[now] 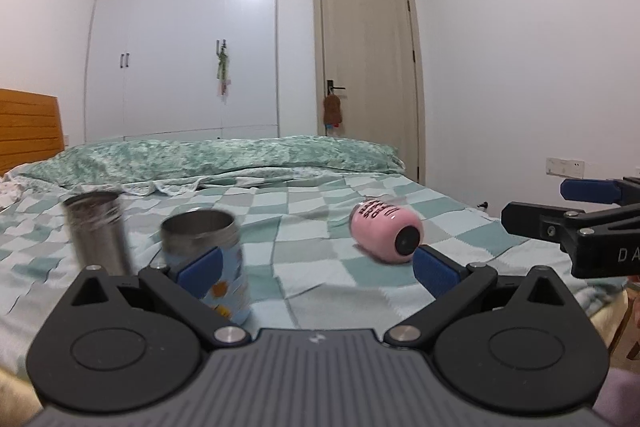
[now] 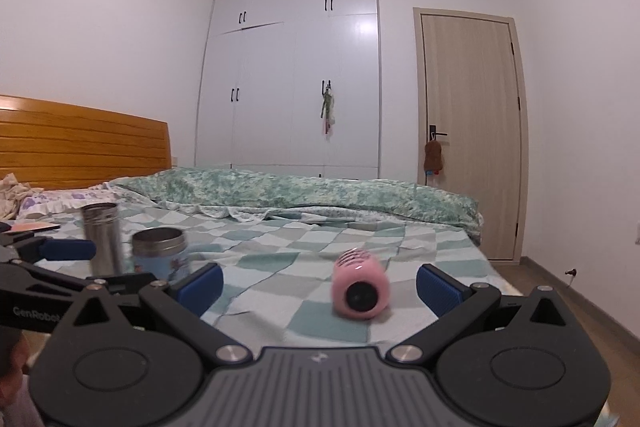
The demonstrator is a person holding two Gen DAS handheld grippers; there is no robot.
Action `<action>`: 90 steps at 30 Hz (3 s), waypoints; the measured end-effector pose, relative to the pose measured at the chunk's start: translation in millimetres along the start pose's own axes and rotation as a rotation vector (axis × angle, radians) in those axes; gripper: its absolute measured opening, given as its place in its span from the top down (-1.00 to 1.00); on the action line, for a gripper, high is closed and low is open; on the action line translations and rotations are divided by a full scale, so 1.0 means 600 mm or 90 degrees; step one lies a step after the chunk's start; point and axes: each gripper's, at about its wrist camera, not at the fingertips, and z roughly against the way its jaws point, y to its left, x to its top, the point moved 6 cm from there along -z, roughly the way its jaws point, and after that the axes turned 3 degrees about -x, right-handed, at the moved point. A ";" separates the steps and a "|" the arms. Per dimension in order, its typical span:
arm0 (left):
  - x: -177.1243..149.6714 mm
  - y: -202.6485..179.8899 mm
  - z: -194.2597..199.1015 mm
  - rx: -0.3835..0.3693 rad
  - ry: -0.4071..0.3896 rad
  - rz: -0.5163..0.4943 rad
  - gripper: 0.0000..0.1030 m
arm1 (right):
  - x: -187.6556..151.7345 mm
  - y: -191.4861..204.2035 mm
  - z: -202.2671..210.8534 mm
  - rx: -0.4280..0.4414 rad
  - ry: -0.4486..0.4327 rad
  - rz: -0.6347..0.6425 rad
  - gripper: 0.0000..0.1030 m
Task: Flip cup upright
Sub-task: 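Move the left tool toward the pink cup lying on its side, then close the left gripper around the pink cup's body, then lift and rotate the pink cup with the left gripper, rim upward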
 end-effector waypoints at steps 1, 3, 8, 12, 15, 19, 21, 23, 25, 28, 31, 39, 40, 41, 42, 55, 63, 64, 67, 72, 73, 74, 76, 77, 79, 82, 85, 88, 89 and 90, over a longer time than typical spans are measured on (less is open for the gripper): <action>0.007 -0.006 -0.013 -0.006 0.002 -0.003 -1.00 | 0.006 -0.012 -0.010 -0.001 0.003 0.002 -1.00; 0.018 -0.016 -0.041 -0.016 0.011 -0.008 -1.00 | 0.017 -0.036 -0.032 -0.003 0.009 0.009 -1.00; 0.042 -0.045 -0.122 -0.027 0.051 -0.016 -1.00 | 0.033 -0.097 -0.096 -0.008 0.037 0.012 -1.00; 0.058 -0.075 -0.184 -0.029 0.076 -0.045 -1.00 | 0.045 -0.143 -0.150 -0.013 0.061 0.018 -1.00; 0.071 -0.092 -0.233 -0.030 0.110 -0.052 -1.00 | 0.049 -0.180 -0.193 -0.018 0.083 0.012 -1.00; 0.083 -0.105 -0.298 -0.031 0.151 -0.038 -1.00 | 0.052 -0.233 -0.255 -0.030 0.115 0.004 -1.00; 0.086 -0.108 -0.332 -0.025 0.175 -0.028 -1.00 | 0.051 -0.258 -0.285 -0.039 0.127 0.001 -1.00; 0.085 -0.110 -0.370 -0.012 0.210 -0.025 -1.00 | 0.048 -0.281 -0.317 -0.045 0.145 0.000 -1.00; 0.083 -0.109 -0.404 0.003 0.230 -0.020 -1.00 | 0.044 -0.294 -0.340 -0.049 0.156 0.002 -1.00; 0.077 -0.109 -0.453 0.021 0.270 -0.011 -1.00 | 0.035 -0.314 -0.385 -0.052 0.179 0.010 -1.00; 0.068 -0.113 -0.498 0.028 0.318 0.001 -1.00 | 0.022 -0.327 -0.428 -0.048 0.206 0.009 -1.00; 0.041 -0.120 -0.575 0.064 0.386 0.024 -1.00 | -0.017 -0.349 -0.504 -0.059 0.260 0.025 -1.00; 0.039 -0.122 -0.582 0.062 0.394 0.027 -1.00 | -0.022 -0.349 -0.509 -0.063 0.265 0.027 -1.00; 0.036 -0.124 -0.587 0.061 0.401 0.029 -1.00 | -0.027 -0.349 -0.514 -0.063 0.268 0.029 -1.00; 0.033 -0.125 -0.590 0.059 0.407 0.033 -1.00 | -0.030 -0.348 -0.517 -0.060 0.269 0.030 -1.00; 0.001 -0.127 -0.598 0.016 0.479 0.115 -0.76 | -0.041 -0.338 -0.505 -0.055 0.270 0.049 -1.00; 0.038 -0.137 -0.536 -0.027 0.444 0.099 -0.71 | 0.001 -0.315 -0.439 -0.047 0.245 0.066 -1.00; 0.044 -0.138 -0.521 -0.033 0.440 0.099 -0.69 | 0.007 -0.312 -0.427 -0.050 0.243 0.066 -1.00; 0.060 -0.137 -0.477 -0.050 0.431 0.100 -0.67 | 0.027 -0.301 -0.387 -0.052 0.238 0.057 -1.00; 0.079 -0.132 -0.387 -0.077 0.416 0.099 -0.66 | 0.052 -0.269 -0.306 -0.056 0.230 0.052 -1.00; 0.081 -0.129 -0.370 -0.084 0.418 0.101 -0.66 | 0.055 -0.260 -0.288 -0.056 0.231 0.053 -1.00; 0.081 -0.126 -0.349 -0.092 0.420 0.103 -0.66 | 0.057 -0.251 -0.272 -0.055 0.232 0.054 -1.00; 0.080 -0.122 -0.312 -0.103 0.424 0.100 -0.66 | 0.061 -0.234 -0.244 -0.051 0.234 0.056 -1.00; 0.078 -0.120 -0.295 -0.107 0.428 0.098 -0.66 | 0.062 -0.224 -0.228 -0.049 0.236 0.056 -1.00; 0.069 -0.114 -0.265 -0.117 0.445 0.106 -0.66 | 0.060 -0.207 -0.202 -0.043 0.241 0.055 -1.00; 0.049 -0.107 -0.232 -0.128 0.480 0.122 -0.67 | 0.052 -0.183 -0.167 -0.035 0.253 0.060 -1.00; 0.029 -0.105 -0.211 -0.137 0.505 0.129 -0.67 | 0.040 -0.167 -0.141 -0.029 0.265 0.062 -1.00; 0.008 -0.109 -0.209 -0.149 0.530 0.143 -0.67 | 0.024 -0.160 -0.124 -0.025 0.279 0.060 -1.00; 0.002 -0.111 -0.209 -0.150 0.533 0.139 -0.67 | 0.019 -0.159 -0.122 -0.026 0.283 0.059 -1.00; -0.004 -0.115 -0.214 -0.148 0.535 0.135 -0.67 | 0.015 -0.160 -0.119 -0.027 0.287 0.058 -1.00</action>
